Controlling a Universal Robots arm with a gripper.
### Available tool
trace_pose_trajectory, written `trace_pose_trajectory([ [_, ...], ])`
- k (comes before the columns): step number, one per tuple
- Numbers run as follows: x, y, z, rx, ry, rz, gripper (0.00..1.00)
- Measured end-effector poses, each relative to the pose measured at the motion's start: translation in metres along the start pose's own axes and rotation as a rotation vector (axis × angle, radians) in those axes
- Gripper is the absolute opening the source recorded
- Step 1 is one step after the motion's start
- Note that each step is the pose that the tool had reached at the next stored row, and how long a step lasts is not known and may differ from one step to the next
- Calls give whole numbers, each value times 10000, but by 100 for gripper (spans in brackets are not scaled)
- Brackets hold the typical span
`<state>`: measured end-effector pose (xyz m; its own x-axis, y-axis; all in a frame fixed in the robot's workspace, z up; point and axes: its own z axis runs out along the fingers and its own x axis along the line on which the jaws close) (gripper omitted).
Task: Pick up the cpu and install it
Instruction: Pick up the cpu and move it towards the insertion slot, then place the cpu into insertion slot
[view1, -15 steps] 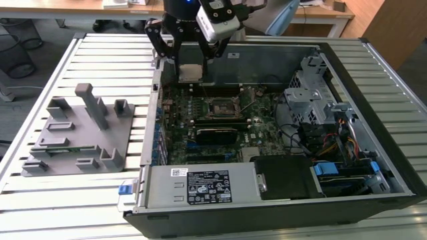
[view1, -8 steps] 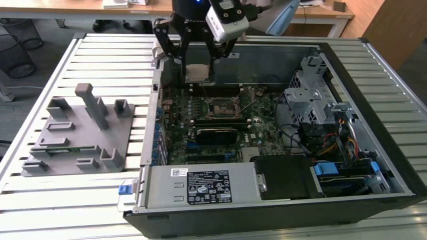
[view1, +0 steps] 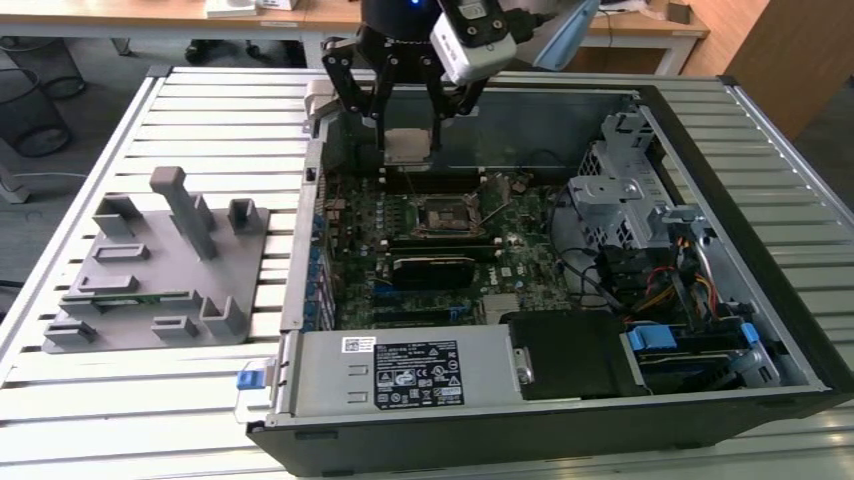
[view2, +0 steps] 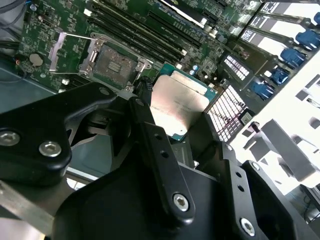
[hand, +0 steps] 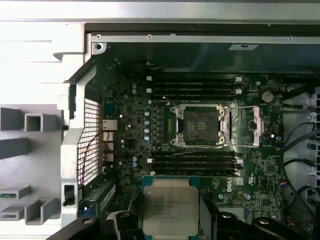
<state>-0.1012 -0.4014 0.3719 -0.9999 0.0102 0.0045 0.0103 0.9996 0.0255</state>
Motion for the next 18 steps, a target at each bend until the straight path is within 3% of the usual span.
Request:
trace_pose_trajectory([
  [18,-268,22,0,4,-4,142,54],
])
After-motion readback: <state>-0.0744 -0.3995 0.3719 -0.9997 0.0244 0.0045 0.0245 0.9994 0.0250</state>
